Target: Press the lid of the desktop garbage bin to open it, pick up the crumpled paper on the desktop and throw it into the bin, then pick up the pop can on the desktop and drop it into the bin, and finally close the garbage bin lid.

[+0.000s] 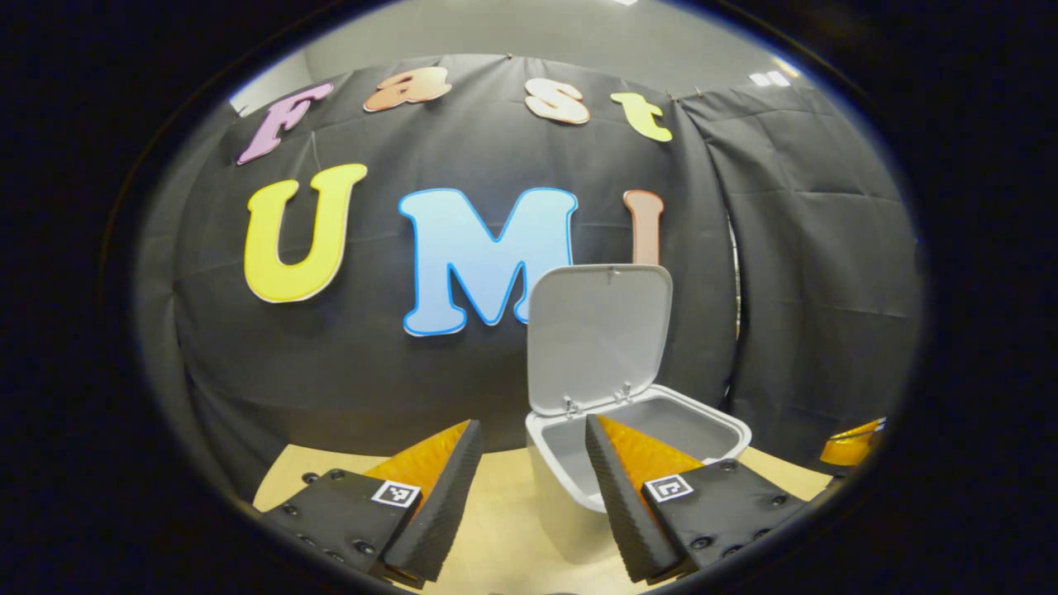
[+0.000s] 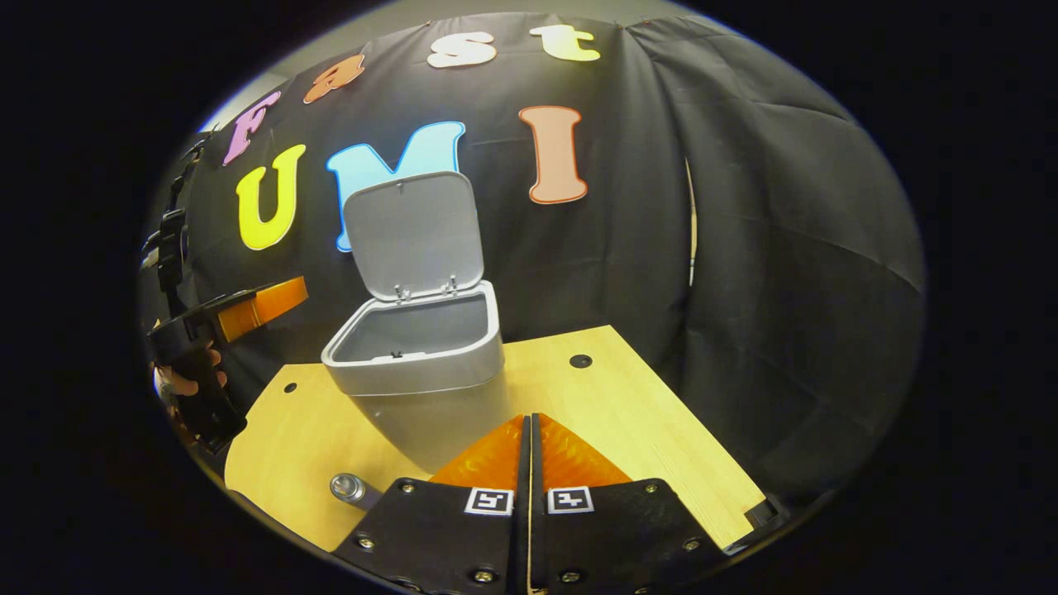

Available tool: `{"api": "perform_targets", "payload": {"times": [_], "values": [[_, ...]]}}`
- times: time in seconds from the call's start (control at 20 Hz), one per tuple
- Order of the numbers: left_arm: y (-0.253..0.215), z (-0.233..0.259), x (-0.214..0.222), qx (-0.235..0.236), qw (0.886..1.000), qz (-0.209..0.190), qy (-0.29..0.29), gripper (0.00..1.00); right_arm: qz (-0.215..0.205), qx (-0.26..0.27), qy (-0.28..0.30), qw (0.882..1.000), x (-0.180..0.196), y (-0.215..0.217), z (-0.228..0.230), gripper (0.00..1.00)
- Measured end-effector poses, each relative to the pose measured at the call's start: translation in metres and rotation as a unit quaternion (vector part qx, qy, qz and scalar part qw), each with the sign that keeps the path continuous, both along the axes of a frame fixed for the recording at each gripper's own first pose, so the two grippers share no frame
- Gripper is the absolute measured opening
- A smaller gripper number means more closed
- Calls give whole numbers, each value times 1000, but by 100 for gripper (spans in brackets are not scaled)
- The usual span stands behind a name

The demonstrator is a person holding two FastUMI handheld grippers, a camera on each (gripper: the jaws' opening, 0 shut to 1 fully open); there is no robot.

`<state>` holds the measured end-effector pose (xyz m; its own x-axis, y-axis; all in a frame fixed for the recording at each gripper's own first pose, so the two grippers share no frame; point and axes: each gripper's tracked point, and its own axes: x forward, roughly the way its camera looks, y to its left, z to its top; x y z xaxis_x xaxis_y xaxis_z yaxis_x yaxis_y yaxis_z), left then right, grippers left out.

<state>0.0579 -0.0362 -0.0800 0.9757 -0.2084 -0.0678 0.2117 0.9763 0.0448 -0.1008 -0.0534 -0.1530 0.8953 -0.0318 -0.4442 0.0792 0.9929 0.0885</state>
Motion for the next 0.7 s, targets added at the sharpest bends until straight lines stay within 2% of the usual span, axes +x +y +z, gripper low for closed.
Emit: {"api": "perform_targets", "payload": {"times": [0.45,0.5,0.55,0.7], "values": [[74,0,-24,-3,997,72,5,87,69,6,2,998,10,53,-5,1],[83,0,-27,-4,997,81,5,81,75,8,2,997,12,59,-6,1],[90,1,-30,-4,996,87,4,87,83,9,3,997,12,65,-7,1],[110,0,-39,-2,994,106,4,84,103,13,4,995,17,82,-9,1]]}}
